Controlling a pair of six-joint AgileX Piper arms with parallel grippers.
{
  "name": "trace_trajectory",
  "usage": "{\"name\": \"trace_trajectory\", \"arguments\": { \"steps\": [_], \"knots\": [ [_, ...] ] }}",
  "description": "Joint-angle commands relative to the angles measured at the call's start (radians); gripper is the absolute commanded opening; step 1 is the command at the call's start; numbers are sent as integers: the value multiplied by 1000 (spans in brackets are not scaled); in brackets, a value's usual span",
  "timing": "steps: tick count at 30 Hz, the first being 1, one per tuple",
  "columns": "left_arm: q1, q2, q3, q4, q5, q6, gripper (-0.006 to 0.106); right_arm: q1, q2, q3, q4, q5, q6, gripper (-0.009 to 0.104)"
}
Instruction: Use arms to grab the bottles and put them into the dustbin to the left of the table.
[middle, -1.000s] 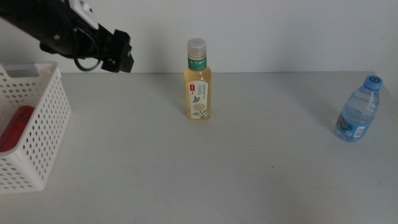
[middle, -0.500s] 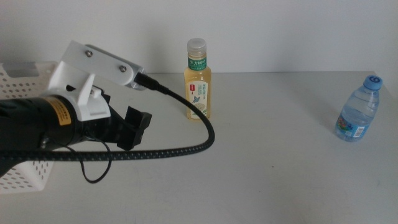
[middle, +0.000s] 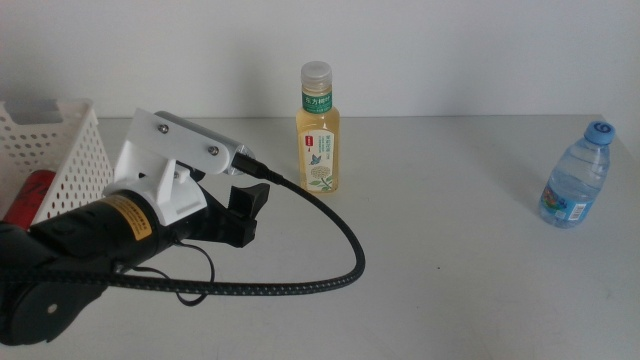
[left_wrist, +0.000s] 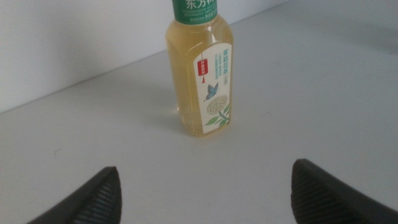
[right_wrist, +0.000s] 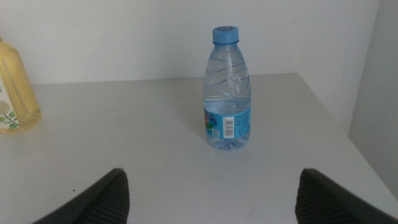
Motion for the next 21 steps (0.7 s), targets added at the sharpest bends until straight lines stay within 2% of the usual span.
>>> {"name": "trace_trajectory", "arguments": {
  "steps": [1,10,21],
  "knots": [
    [-6,11,10,3,-226,-41,94,-4,-21,-9,-17,-71,-9,92],
    [-6,215,25,24,-604,-62,94,-4,-21,-9,-17,-71,-9,92],
    [-6,463,-211,38,-623,-66,94,-4,-21,-9,-17,-71,-9,92]
  ]
}}
